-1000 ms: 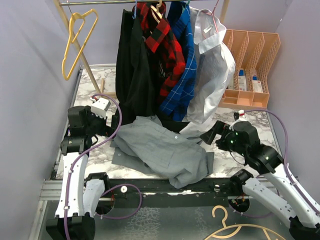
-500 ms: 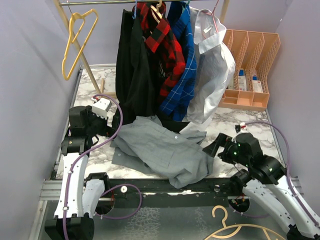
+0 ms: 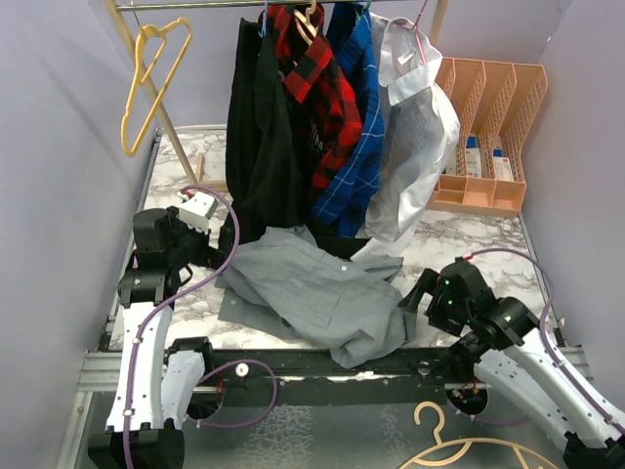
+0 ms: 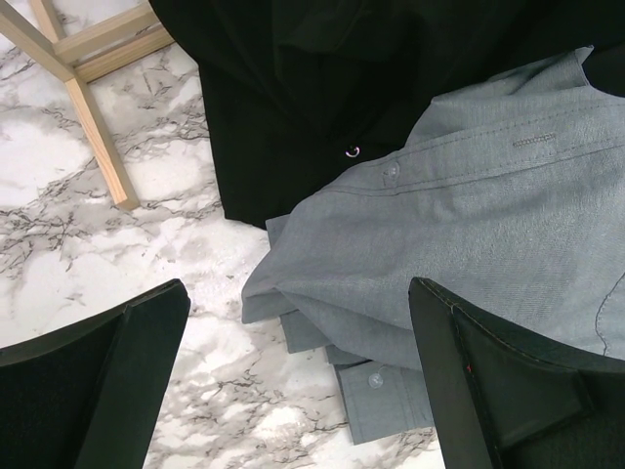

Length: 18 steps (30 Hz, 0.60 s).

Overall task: Place the shirt on the hanger
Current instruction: Adjust the shirt at the center of the board.

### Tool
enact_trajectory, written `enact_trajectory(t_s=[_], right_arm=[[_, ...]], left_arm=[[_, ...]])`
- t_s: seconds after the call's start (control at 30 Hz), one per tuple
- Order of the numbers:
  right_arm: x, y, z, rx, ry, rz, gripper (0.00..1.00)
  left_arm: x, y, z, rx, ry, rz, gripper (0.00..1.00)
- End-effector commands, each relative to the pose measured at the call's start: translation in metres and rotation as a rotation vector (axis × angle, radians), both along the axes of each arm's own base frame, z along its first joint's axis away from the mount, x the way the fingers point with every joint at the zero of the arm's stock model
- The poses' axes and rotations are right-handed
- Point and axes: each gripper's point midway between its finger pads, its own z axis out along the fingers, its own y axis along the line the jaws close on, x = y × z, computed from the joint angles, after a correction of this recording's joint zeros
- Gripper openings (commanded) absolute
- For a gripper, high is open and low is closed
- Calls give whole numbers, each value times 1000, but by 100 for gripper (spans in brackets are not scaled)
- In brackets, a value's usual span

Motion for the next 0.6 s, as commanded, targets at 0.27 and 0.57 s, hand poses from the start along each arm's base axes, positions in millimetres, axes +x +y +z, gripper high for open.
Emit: enact_trajectory(t_s=[0.27,0.57], right_arm=[[27,1,-22,-26,-36,-86,68],[47,11,-42,-102,-45,7,1]], left_arm=[[1,-2,4,12,-22,-8,99],[1,-3,6,13,-25,-11,99]])
